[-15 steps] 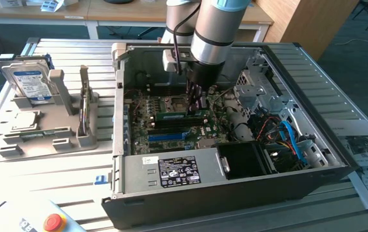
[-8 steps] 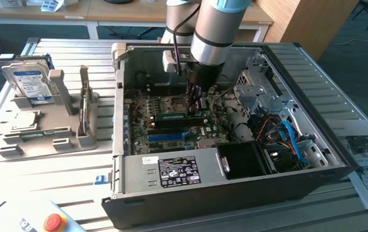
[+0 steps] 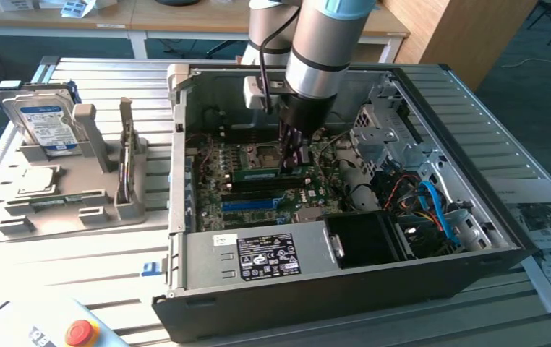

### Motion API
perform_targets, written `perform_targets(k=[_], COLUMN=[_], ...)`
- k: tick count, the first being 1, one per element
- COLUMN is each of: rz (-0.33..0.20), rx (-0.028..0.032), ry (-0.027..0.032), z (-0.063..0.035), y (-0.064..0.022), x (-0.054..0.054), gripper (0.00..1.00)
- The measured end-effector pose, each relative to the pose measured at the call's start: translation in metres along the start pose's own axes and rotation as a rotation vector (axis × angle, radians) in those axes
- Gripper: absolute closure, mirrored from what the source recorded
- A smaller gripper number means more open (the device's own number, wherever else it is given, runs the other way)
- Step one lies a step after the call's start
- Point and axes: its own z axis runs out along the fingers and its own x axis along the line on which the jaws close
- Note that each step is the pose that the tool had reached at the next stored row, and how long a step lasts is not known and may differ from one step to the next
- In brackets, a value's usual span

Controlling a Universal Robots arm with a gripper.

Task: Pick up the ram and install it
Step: 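Insert the ram into the slot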

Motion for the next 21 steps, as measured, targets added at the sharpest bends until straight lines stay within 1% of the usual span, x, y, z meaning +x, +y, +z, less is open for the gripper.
perform_targets(k=[4,12,21], rz=[0.0,0.0,0.0], rx=[0.0001,0.0,0.0], ry=[-0.0001,-0.0001,-0.0001], z=[0.0005,0.0064,0.0076], y=[-0.0001,-0.0005,-0.0005], x=[0.0001,0.0002,0.0002], gripper=[0.88,0.88,0.88])
